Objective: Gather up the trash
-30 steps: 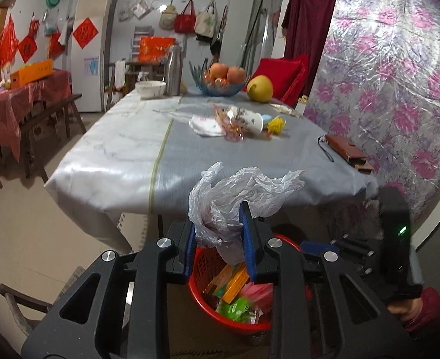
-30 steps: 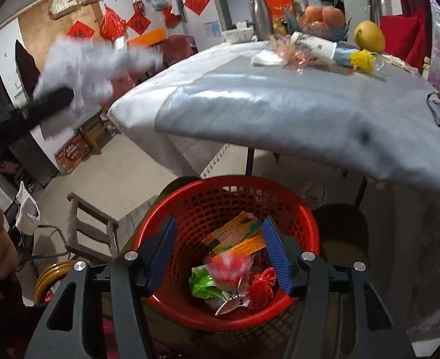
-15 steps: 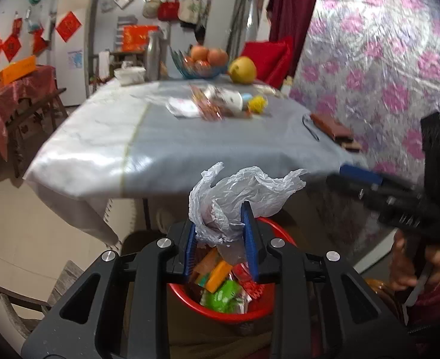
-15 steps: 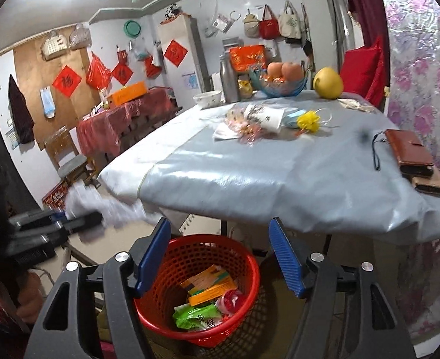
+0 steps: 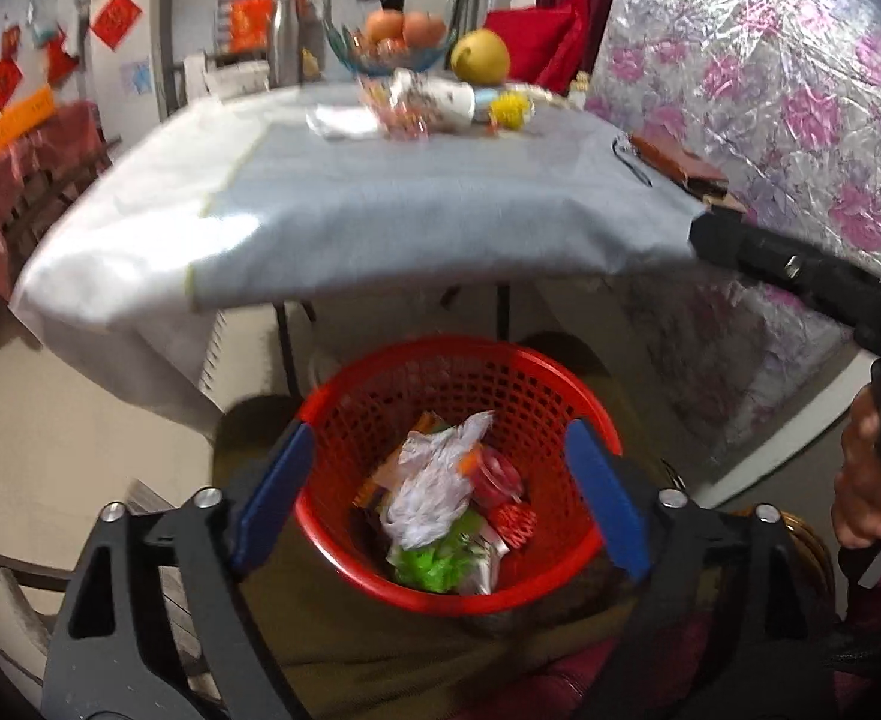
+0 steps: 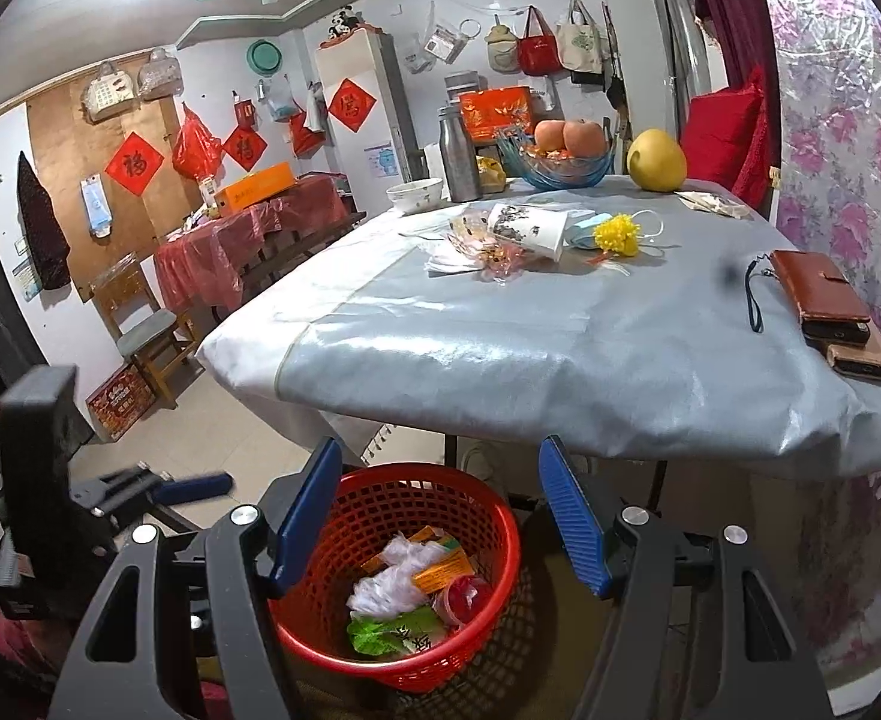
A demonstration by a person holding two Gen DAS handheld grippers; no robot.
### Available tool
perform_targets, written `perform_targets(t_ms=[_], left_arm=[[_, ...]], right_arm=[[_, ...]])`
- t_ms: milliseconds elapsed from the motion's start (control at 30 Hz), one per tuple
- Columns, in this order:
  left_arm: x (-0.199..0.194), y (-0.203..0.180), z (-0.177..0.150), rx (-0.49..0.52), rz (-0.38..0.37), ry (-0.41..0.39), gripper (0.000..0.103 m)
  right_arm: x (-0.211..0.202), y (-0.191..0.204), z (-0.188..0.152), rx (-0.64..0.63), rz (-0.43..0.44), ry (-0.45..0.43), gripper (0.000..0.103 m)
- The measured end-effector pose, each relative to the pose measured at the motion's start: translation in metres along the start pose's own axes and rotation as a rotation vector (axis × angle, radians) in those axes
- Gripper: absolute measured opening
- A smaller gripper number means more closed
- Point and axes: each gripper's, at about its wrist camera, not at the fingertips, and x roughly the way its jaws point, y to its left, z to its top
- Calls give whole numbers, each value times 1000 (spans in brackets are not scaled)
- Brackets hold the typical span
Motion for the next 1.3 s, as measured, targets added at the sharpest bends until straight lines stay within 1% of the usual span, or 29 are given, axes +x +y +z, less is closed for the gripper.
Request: perform_targets(t_ms=[33,167,367,567,967,1100,1300], left_arm=[[-3,0,1,1,7,-13,90],[-14,2,3,1,33,-54,93],[-22,10,6,-24,36,-89,94],[-23,14,6,-39,37,-94,94],[-26,10,6,-19,25,-109,94],[-23,17,7,-49,14,-91,94],[-22,27,7,-86,9,-89,94]], right_arm=[[0,1,-1,-3,1,0,67],[-1,3,-1,-5,4,-1,67],[1,3,0,1,2,-2,68],[2,1,-1,7,3,1,68],[4,-2,0,10,8,-1,68],[3,-5,3,21,9,0,68],[5,-8,4,35,11,4,68]])
